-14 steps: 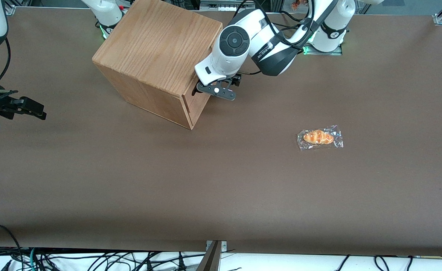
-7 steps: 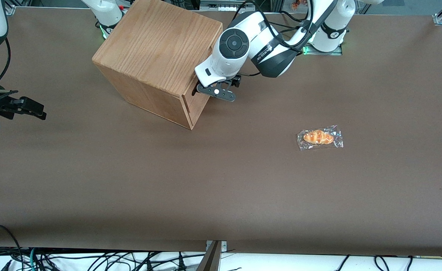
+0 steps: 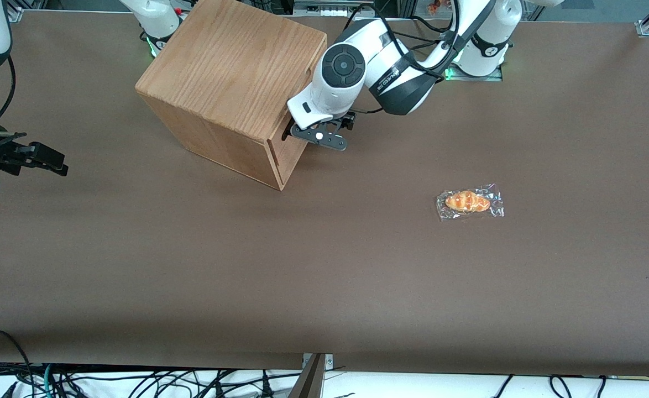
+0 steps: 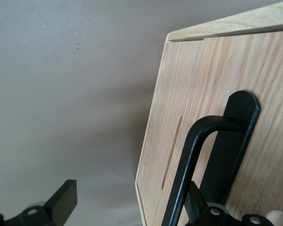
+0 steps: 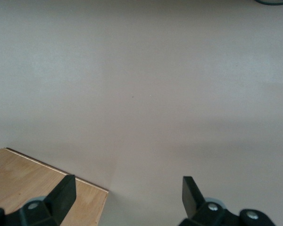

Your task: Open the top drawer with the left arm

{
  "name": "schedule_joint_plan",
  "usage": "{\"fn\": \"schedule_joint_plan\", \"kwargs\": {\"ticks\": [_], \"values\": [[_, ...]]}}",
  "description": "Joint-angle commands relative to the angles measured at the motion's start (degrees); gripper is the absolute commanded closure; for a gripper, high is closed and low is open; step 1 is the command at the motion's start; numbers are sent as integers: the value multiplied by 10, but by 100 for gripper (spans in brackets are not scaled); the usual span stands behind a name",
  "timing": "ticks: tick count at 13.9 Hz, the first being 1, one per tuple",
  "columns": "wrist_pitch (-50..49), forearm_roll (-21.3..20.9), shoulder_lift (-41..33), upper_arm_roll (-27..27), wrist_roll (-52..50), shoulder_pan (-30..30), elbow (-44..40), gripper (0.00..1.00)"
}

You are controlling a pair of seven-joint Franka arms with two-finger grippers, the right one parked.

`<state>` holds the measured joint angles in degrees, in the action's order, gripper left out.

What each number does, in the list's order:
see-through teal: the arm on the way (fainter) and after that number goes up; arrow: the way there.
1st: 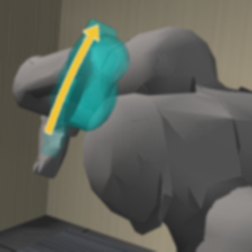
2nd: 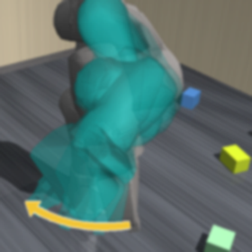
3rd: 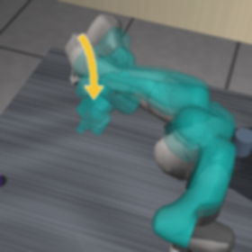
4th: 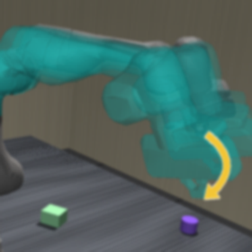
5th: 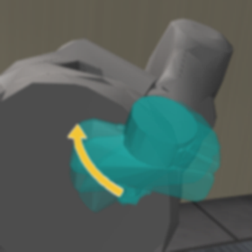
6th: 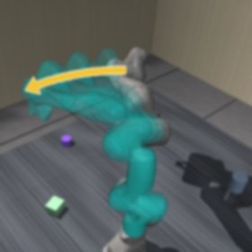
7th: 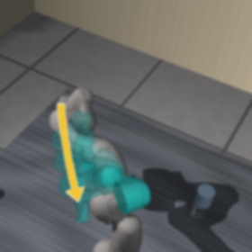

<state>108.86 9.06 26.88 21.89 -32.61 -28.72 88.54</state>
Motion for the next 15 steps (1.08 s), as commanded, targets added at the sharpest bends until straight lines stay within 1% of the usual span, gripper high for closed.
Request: {"fn": "schedule_joint_plan", "kwargs": {"ticks": [1, 5, 7, 15], "values": [[7, -12, -5, -1, 5, 2, 8, 0], [5, -15, -10, -2, 5, 8, 11, 0], [4, -38, -11, -2, 5, 9, 12, 0], [-4, -41, -18, -2, 5, 29, 24, 0]]}}
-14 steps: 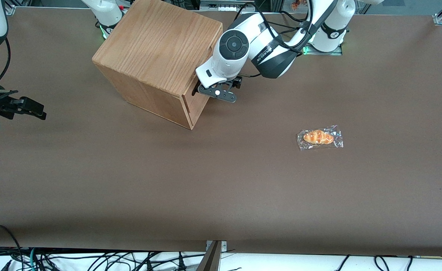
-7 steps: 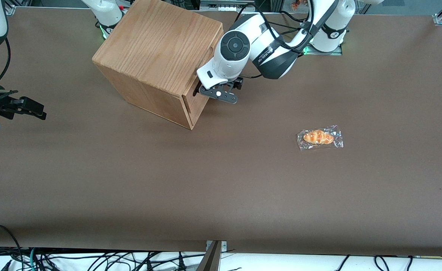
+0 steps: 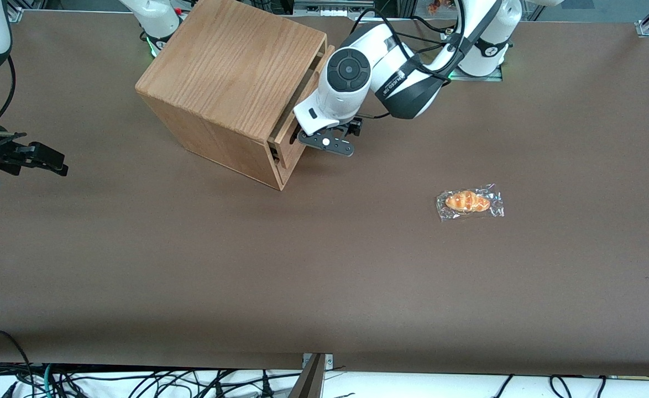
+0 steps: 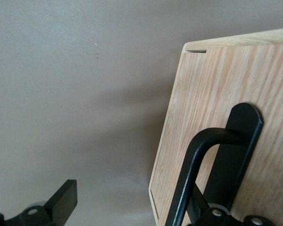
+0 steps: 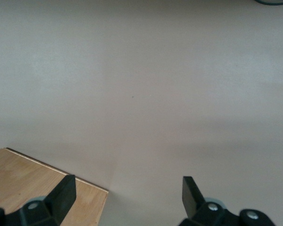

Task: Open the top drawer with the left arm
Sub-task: 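Pull the handle with the left gripper, sliding the drawer out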

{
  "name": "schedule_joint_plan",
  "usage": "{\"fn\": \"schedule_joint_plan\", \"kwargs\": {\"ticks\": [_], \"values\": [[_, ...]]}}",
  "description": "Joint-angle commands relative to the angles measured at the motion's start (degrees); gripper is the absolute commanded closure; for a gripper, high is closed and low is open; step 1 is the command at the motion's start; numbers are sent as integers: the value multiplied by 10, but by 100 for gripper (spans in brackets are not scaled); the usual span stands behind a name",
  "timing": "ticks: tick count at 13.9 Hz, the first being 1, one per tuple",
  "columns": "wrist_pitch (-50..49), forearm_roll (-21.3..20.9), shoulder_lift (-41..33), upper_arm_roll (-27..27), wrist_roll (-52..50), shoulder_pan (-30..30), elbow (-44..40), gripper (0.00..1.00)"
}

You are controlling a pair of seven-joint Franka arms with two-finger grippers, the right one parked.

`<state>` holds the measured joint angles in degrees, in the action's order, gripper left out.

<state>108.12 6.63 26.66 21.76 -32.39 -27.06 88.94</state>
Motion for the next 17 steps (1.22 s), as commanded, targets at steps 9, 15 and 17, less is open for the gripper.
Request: {"fn": "schedule_joint_plan", "kwargs": {"ticks": [9, 15, 17], "values": [[-22, -17, -32, 0, 3, 62, 23, 0], [-21, -17, -40, 0, 4, 83, 40, 0], [-20, -17, -47, 0, 4, 94, 53, 0]]}}
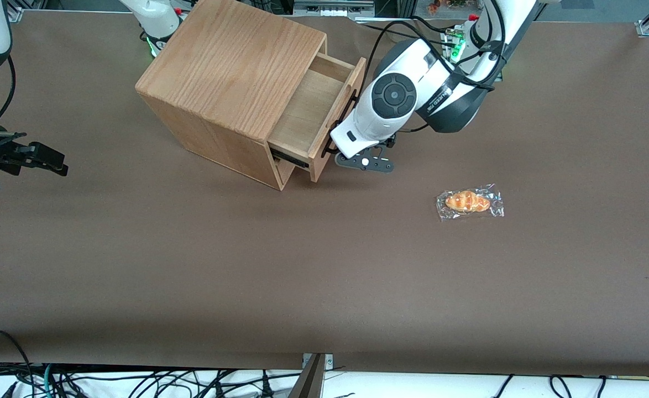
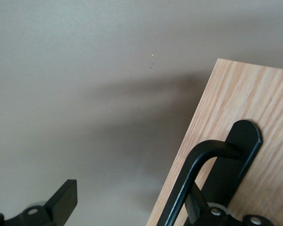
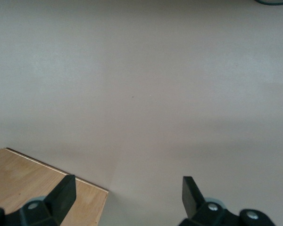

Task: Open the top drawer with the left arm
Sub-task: 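Pull the handle with the left gripper, sliding the drawer out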

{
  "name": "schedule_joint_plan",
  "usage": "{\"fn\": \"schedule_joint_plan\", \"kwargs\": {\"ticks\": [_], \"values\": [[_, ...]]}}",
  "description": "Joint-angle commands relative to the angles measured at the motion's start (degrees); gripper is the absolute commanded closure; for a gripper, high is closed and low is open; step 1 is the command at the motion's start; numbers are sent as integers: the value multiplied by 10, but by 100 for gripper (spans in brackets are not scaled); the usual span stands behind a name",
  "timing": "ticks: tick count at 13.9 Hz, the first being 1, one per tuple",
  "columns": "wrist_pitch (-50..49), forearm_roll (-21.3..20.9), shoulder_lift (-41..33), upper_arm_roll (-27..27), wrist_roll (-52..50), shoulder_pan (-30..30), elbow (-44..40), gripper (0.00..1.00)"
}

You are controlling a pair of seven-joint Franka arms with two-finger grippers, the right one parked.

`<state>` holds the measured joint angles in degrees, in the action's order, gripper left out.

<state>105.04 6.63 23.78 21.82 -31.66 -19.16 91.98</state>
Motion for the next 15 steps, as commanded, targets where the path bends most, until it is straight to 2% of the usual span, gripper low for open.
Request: {"fn": "schedule_joint_plan", "kwargs": {"ticks": [1, 15], "values": [[11, -17, -19, -1, -3, 20, 28, 0], [-12, -16, -57, 12, -4, 33, 52, 0]]}}
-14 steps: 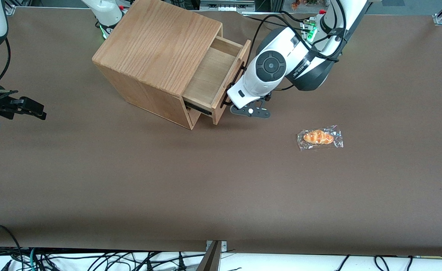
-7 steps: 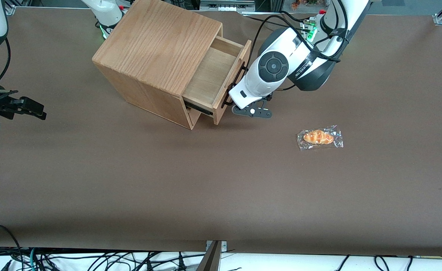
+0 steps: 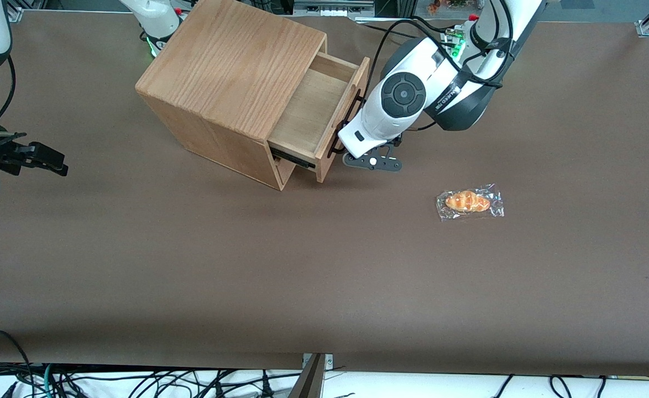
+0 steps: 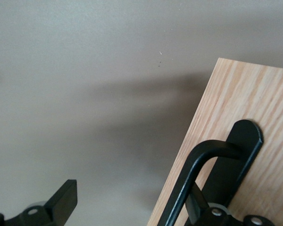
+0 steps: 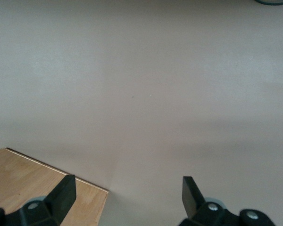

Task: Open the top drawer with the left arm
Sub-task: 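Pull the handle with the left gripper, sliding the drawer out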

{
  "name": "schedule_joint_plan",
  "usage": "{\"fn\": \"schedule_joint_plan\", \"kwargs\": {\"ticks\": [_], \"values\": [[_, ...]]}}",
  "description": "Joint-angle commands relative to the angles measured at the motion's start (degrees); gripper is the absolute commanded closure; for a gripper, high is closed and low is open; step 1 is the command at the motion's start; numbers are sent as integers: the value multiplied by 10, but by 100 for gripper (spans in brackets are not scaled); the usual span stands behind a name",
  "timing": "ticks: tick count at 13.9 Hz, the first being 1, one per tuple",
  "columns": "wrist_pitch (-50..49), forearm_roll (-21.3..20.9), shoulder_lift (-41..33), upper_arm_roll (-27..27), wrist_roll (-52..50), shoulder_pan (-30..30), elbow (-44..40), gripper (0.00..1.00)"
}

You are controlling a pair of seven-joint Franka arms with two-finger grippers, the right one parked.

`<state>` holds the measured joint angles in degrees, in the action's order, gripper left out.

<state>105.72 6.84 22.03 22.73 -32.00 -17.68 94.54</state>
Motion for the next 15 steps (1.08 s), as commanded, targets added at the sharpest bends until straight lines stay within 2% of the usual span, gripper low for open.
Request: {"fn": "schedule_joint_plan", "kwargs": {"ticks": [1, 15], "values": [[-22, -18, -39, 3, 1, 24, 27, 0], [-59, -18, -57, 2, 46, 59, 21, 0]]}}
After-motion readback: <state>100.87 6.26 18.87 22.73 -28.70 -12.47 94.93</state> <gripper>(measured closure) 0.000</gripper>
